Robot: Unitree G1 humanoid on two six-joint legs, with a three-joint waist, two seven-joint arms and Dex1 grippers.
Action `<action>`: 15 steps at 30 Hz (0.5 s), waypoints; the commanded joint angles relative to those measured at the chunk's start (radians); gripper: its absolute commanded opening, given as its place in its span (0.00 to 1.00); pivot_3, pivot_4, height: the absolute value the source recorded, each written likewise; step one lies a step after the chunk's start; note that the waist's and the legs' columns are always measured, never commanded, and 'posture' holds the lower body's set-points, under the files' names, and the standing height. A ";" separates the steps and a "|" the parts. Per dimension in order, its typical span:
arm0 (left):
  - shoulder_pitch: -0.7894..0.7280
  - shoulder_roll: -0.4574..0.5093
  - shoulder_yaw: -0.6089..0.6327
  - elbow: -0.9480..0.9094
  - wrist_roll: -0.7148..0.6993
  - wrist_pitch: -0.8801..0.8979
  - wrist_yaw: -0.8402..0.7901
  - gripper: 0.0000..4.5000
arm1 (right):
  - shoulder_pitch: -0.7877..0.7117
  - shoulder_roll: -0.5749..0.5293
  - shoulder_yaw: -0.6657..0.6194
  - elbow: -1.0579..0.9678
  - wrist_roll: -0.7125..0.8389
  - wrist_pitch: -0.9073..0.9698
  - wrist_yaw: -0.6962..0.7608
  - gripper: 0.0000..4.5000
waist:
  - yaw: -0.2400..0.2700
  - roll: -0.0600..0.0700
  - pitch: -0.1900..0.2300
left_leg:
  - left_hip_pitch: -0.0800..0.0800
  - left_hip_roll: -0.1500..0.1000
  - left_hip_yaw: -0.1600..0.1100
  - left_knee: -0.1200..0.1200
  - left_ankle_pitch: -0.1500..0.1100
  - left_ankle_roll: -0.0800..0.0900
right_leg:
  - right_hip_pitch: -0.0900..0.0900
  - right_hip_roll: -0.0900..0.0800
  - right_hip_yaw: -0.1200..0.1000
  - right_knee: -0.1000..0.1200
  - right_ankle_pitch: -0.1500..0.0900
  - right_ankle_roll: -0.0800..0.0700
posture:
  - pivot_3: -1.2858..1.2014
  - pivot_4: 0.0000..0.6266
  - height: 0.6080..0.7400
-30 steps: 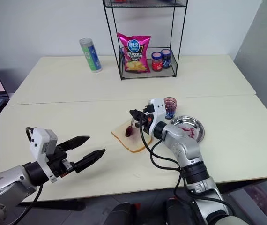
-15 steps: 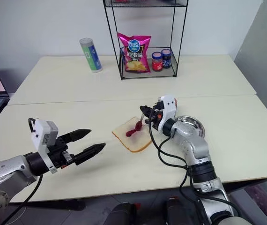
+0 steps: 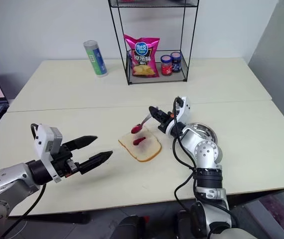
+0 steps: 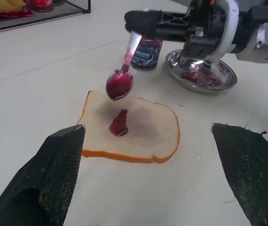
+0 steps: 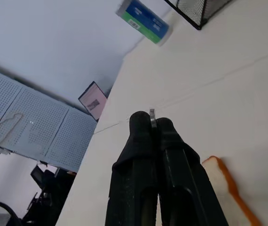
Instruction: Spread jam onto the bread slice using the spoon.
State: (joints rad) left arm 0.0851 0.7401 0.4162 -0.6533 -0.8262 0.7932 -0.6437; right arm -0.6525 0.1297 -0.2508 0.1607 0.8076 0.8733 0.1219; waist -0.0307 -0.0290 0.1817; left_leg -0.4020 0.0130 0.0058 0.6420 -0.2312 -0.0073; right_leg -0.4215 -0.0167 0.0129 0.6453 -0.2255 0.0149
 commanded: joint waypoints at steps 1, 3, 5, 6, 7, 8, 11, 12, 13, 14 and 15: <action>-0.006 0.012 -0.002 -0.017 0.002 -0.022 -0.001 1.00 | -0.027 0.014 0.001 0.054 -0.016 -0.042 0.006 0.01 | 0.000 0.000 0.000 | 0.000 0.000 0.000 0.000 0.000 0.000 | 0.000 0.000 0.001 0.000 0.000 0.000 | 0.52 0.24 1.00; -0.005 0.017 -0.001 -0.018 0.002 -0.020 -0.003 1.00 | -0.019 0.006 0.012 0.063 -0.024 -0.037 0.012 0.01 | -0.001 0.000 0.000 | 0.000 0.000 0.001 0.000 0.000 0.000 | 0.000 0.000 0.001 0.000 0.000 0.000 | 0.52 0.24 1.00; -0.003 0.020 0.002 -0.018 0.002 -0.019 -0.006 1.00 | -0.008 -0.001 0.022 0.059 -0.032 -0.031 0.018 0.01 | -0.001 0.000 0.000 | 0.000 0.000 0.001 0.000 0.000 0.000 | 0.000 0.000 0.000 0.000 0.000 0.000 | 0.52 0.24 1.00; -0.003 0.021 0.004 -0.018 0.000 -0.019 -0.007 1.00 | -0.004 -0.004 0.025 0.055 -0.036 -0.029 0.021 0.01 | -0.001 0.000 0.000 | 0.000 0.000 0.001 0.000 0.000 0.000 | 0.000 0.000 0.000 0.000 0.000 0.000 | 0.52 0.24 1.00; -0.006 0.024 0.004 -0.015 0.000 -0.018 -0.008 1.00 | 0.008 -0.014 0.028 0.040 -0.036 -0.016 0.027 0.01 | -0.001 0.000 0.000 | 0.000 0.000 0.000 0.000 0.000 0.000 | -0.001 0.000 0.000 0.000 0.000 0.000 | 0.52 0.24 1.00; -0.009 0.027 0.003 -0.010 0.001 -0.018 -0.011 1.00 | 0.021 -0.027 0.031 0.020 -0.032 0.002 0.034 0.01 | -0.001 0.000 0.000 | 0.000 0.000 0.000 -0.001 0.000 0.000 | -0.001 0.000 0.000 0.000 0.000 0.000 | 0.52 0.24 1.00; -0.013 0.033 -0.001 -0.003 0.002 -0.020 -0.015 1.00 | 0.057 -0.077 0.041 -0.037 -0.012 0.061 0.059 0.01 | 0.000 0.000 0.000 | 0.000 0.000 0.000 -0.001 0.000 0.000 | 0.000 0.000 0.000 0.000 0.000 0.000 | 0.52 0.24 1.00; -0.013 0.034 -0.004 -0.001 0.003 -0.022 -0.017 1.00 | 0.068 -0.104 0.035 -0.052 0.003 0.091 0.074 0.01 | 0.000 0.000 0.000 | 0.000 0.000 0.000 -0.001 0.000 0.000 | 0.000 0.000 0.000 0.000 0.000 0.000 | 0.52 0.24 1.00; -0.014 0.035 -0.006 0.000 0.004 -0.023 -0.018 1.00 | 0.075 -0.125 0.027 -0.062 0.015 0.115 0.084 0.01 | 0.000 0.000 0.000 | 0.000 0.000 0.000 -0.001 0.000 0.000 | 0.000 0.000 0.000 0.000 0.000 0.000 | 0.52 0.24 1.00; -0.016 0.035 -0.008 0.003 0.006 -0.024 -0.019 1.00 | 0.080 -0.144 0.022 -0.070 0.025 0.136 0.093 0.01 | 0.001 0.000 0.000 | 0.000 0.000 0.000 0.000 0.000 0.000 | 0.000 0.000 0.000 -0.001 0.000 0.000 | 0.52 0.24 1.00; -0.020 0.036 -0.010 0.008 0.007 -0.025 -0.021 1.00 | 0.082 -0.163 0.016 -0.079 0.039 0.158 0.098 0.01 | 0.001 0.000 0.000 | 0.000 0.000 0.000 0.000 0.000 0.000 | 0.000 0.000 0.000 -0.001 0.000 0.000 | 0.52 0.24 1.00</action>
State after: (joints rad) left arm 0.0773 0.7611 0.4037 -0.6451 -0.8232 0.7933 -0.6524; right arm -0.5743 -0.0032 -0.2143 0.1262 0.8169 0.9844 0.2021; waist -0.0299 -0.0286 0.1819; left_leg -0.4021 0.0124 0.0063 0.6417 -0.2312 -0.0073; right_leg -0.4213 -0.0169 0.0133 0.6445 -0.2267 0.0131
